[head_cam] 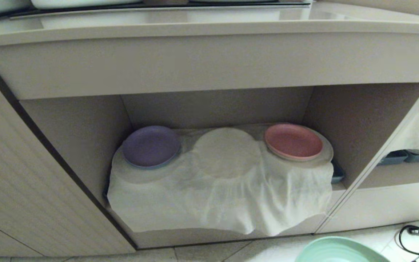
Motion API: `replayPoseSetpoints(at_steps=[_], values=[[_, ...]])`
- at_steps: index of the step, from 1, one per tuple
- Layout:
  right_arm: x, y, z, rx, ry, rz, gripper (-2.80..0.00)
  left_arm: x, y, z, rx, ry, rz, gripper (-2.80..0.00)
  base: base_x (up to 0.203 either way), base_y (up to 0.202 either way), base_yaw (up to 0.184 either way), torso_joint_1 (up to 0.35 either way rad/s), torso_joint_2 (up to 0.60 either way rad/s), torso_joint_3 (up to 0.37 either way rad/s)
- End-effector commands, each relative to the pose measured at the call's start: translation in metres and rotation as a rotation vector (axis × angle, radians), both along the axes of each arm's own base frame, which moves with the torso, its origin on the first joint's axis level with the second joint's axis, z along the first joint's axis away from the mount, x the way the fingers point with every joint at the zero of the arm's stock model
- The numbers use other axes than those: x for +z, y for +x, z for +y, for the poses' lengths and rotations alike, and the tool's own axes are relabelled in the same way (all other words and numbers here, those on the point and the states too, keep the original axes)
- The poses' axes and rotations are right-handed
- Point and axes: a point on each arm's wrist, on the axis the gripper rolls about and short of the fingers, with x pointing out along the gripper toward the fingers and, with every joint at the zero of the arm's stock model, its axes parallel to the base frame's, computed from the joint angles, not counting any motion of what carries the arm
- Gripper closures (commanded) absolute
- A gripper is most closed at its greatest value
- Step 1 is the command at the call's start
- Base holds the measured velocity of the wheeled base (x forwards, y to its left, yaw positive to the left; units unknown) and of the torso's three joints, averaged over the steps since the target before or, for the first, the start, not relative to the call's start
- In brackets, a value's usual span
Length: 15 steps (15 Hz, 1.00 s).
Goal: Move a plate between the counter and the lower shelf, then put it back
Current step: Put the plate
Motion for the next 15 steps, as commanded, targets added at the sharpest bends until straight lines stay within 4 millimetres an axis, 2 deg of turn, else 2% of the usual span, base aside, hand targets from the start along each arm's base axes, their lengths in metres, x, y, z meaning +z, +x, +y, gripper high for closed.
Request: replayPoseSetpoints(at_steps=[1, 15], values=[[0.0014, 0.0006, 0.0002, -0.012, 0.005, 0.002, 0.0, 0.0, 0.0, 0.0, 0.0, 0.0, 0.0, 0.0, 0.0, 0.0, 0.0, 0.0, 0.0, 0.0], [0.0021, 0.0002, 0.0001, -0.022, 0.01, 0.011, 0.0, 0.0, 0.0, 0.0, 0.0, 0.0, 0.0, 0.0, 0.0, 0.0, 0.0, 0.0, 0.0, 0.0]])
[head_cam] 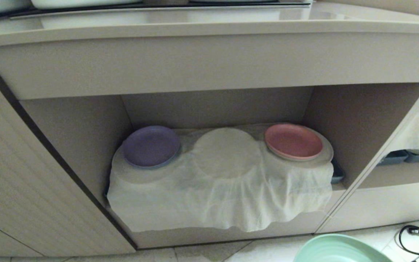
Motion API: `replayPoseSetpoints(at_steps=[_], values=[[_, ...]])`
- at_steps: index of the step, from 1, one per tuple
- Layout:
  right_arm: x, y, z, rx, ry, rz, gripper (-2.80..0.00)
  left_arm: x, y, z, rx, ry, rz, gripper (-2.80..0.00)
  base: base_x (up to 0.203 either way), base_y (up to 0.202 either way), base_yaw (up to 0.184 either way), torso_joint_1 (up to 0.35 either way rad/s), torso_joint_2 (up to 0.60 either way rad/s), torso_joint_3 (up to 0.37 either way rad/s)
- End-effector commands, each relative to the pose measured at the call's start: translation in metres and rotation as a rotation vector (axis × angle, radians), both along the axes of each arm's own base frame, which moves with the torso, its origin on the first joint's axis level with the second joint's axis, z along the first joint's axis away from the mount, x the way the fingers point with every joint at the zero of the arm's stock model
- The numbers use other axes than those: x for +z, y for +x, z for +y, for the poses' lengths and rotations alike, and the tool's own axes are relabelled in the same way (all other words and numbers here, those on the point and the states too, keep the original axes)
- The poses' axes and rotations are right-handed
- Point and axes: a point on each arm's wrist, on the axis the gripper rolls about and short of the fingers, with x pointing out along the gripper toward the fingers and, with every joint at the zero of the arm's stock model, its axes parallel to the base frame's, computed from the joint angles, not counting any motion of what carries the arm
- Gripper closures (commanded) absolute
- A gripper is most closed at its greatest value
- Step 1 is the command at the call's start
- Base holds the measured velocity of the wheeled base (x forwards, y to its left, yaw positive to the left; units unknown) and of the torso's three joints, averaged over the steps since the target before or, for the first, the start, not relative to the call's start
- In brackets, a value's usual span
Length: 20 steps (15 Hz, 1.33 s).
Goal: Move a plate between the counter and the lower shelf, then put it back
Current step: Put the plate
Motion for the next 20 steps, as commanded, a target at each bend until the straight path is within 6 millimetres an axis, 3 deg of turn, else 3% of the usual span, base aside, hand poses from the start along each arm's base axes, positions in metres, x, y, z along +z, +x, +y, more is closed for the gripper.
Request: replayPoseSetpoints(at_steps=[1, 8, 20], values=[[0.0006, 0.0004, 0.0003, 0.002, 0.006, 0.003, 0.0, -0.0001, 0.0, 0.0, 0.0, 0.0, 0.0, 0.0, 0.0, 0.0, 0.0, 0.0, 0.0, 0.0], [0.0051, 0.0009, 0.0009, 0.014, 0.031, 0.0, 0.0, -0.0001, 0.0, 0.0, 0.0, 0.0, 0.0, 0.0, 0.0, 0.0, 0.0, 0.05, -0.16, -0.157], [0.0055, -0.0005, 0.0009, 0.014, 0.032, 0.0, 0.0, -0.0001, 0.0, 0.0, 0.0, 0.0, 0.0, 0.0, 0.0, 0.0, 0.0, 0.181, -0.49, -0.283]])
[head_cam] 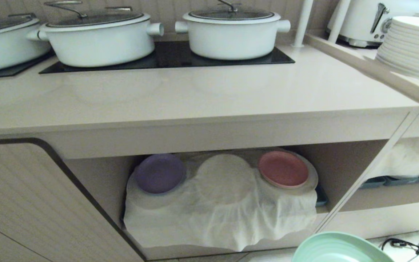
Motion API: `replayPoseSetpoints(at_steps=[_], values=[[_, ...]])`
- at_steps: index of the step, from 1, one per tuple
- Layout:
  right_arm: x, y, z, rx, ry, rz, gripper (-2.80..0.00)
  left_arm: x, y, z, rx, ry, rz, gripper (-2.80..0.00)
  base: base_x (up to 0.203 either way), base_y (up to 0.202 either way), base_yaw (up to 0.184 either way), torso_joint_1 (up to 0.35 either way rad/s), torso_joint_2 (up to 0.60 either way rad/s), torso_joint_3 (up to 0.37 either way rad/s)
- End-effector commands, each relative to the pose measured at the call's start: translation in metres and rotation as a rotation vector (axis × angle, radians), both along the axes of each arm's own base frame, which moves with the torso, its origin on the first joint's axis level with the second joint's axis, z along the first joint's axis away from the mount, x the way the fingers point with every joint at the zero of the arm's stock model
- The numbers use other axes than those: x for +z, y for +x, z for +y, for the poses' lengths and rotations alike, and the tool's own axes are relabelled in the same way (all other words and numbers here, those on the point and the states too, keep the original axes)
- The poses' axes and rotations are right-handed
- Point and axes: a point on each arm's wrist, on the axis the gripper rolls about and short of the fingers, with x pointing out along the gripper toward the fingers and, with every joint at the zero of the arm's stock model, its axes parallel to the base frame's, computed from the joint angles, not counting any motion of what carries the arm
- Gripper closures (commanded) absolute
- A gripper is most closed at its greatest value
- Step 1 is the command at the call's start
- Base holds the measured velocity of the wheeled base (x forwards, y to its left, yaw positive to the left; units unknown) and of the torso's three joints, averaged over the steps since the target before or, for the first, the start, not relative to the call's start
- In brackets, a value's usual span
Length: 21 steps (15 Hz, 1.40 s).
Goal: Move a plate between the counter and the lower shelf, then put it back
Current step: Put the plate
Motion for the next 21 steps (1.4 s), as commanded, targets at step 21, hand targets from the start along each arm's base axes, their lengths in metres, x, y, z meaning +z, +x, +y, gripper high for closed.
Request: replayPoseSetpoints(at_steps=[21], values=[[0.0033, 0.0006, 0.0004, -0.004, 0.017, -0.008, 0.0, -0.0001, 0.0, 0.0, 0.0, 0.0, 0.0, 0.0, 0.0, 0.0, 0.0, 0.242, -0.52, -0.283]])
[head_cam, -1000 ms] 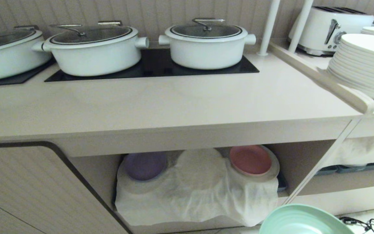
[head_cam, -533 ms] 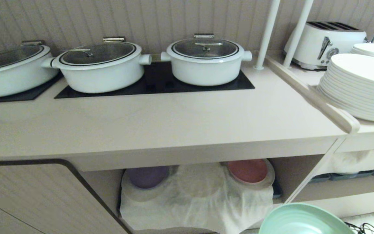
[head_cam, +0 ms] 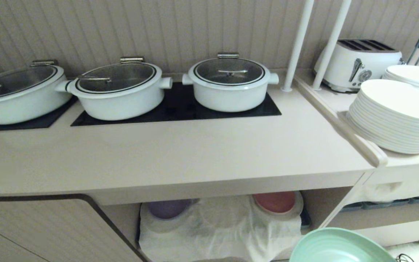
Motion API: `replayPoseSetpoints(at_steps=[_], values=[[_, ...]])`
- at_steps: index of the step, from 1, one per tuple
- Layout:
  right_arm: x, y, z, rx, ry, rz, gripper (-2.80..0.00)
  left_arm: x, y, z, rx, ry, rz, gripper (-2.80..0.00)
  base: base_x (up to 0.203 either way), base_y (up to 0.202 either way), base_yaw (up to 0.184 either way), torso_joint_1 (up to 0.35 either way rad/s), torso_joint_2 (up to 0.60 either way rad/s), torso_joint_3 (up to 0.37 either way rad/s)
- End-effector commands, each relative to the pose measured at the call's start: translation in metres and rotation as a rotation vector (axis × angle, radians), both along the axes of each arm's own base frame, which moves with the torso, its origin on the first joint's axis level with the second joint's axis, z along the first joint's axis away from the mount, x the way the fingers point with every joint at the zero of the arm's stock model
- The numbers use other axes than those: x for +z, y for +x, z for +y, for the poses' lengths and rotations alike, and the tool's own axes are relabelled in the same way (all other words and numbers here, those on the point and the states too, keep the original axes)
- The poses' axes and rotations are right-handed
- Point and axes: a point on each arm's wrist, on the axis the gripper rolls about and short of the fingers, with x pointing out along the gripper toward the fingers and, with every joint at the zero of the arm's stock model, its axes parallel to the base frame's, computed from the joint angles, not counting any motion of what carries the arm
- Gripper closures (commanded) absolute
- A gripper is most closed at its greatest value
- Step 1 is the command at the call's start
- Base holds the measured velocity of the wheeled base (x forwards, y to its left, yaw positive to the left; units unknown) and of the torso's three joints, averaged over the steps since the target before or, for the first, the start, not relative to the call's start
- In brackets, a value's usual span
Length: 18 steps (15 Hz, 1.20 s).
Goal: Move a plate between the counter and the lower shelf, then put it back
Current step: Put the plate
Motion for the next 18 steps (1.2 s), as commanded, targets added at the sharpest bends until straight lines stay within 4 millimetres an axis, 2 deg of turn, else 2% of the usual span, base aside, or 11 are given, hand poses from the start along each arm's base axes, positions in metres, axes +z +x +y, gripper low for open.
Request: replayPoseSetpoints(at_steps=[1, 6, 18], values=[[-0.0004, -0.0001, 0.0002, 0.002, 0.003, 0.007, 0.0, -0.0001, 0.0, 0.0, 0.0, 0.0, 0.0, 0.0, 0.0, 0.0, 0.0, 0.173, -0.37, -0.183], [-0.0005, 0.0002, 0.0001, 0.001, 0.002, 0.009, 0.0, -0.0001, 0.0, 0.0, 0.0, 0.0, 0.0, 0.0, 0.0, 0.0, 0.0, 0.162, -0.32, -0.163], [0.0038, -0.0011, 0.0, 0.004, 0.001, 0.008, 0.0, -0.0001, 0.0, 0.0, 0.0, 0.0, 0.0, 0.0, 0.0, 0.0, 0.0, 0.001, 0.0, -0.002]])
